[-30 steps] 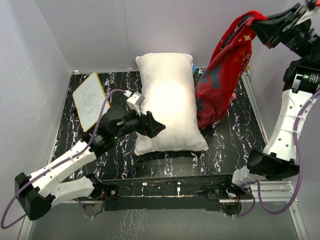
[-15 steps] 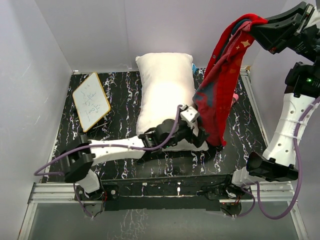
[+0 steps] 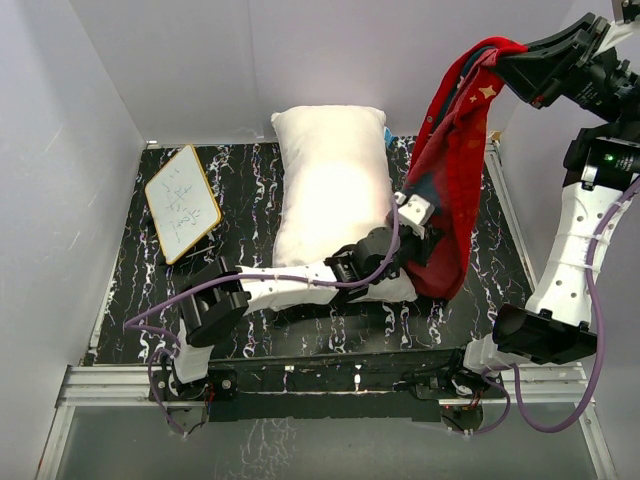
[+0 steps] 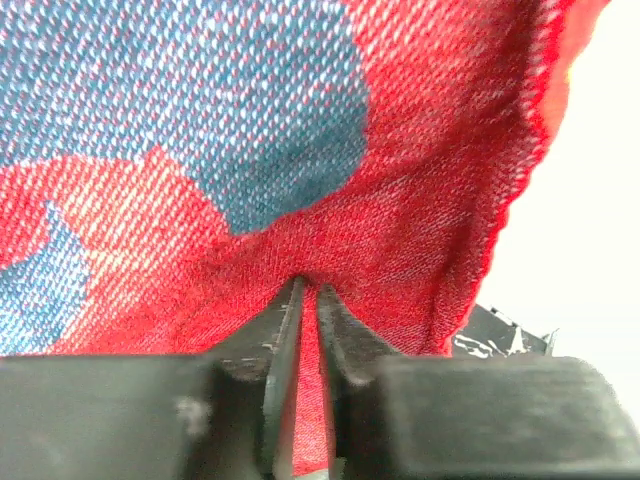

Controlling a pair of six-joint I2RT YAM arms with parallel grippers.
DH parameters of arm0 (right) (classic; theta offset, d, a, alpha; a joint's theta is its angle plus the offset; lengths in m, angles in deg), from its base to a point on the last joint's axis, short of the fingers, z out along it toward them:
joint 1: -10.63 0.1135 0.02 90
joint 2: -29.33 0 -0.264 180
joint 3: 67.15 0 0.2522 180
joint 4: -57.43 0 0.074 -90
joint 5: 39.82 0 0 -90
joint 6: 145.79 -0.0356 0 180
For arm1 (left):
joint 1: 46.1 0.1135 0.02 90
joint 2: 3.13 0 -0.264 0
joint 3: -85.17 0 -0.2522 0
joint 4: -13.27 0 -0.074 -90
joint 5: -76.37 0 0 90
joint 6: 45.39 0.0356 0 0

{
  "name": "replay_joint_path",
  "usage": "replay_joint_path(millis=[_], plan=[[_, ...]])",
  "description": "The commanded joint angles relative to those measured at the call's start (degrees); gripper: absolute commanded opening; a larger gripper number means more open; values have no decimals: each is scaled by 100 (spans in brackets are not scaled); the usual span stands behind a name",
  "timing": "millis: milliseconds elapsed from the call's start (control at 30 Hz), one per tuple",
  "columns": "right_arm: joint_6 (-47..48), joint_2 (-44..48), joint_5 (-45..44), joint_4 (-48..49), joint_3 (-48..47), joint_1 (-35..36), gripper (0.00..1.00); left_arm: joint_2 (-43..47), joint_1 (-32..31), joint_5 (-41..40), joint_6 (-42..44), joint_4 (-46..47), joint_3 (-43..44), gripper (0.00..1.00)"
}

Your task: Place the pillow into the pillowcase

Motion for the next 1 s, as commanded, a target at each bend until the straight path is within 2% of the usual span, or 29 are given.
replay_joint_path(millis=[0,133,267,333,433,533,567,600,633,667,700,767,867,967], plan=[[438,144,-375,-357,-17,-13,8,365,101,85,272,130,206,0],[869,147,-373,-706,70,-13,8,1460,351,388,445,53,-410,0],[706,167,70,-280,434,249,8,2749,481,397,540,-453,-1205,0],[1054,195,173,-548,624,788,8,3368,522,306,469,-834,-1622,0],[2575,243,-274,-2043,762,1982,8,4217,555,163,143,-1602,-2183,0],[3563,310,-763,-2758,1460,3386,8,5078,589,-169,-589,-2654,-2710,21],[3855,323,-963,-2887,1798,3793,8,5399,603,-297,-887,-3051,-2884,33],[4272,314,-1193,-3152,2084,4186,12,5699,608,-421,-1261,-3502,-3088,42],[4828,293,-1454,-3513,2356,4607,22,6028,617,-511,-1628,-3907,-3245,50],[5347,249,-1752,-3956,2593,4971,34,6332,613,-572,-1977,-4214,-3422,55],[5815,185,-1954,-4310,2806,5255,51,6766,613,-583,-2423,-4537,-3590,59],[6608,10,-2119,-5077,2912,5537,71,7328,613,-586,-2946,-4896,-3907,63],[7400,103,-1923,-5784,2879,5248,84,7918,613,-710,-3443,-5478,-4104,68],[7584,986,-848,-5667,3418,4007,91,8185,613,-900,-3550,-5877,-4112,76]])
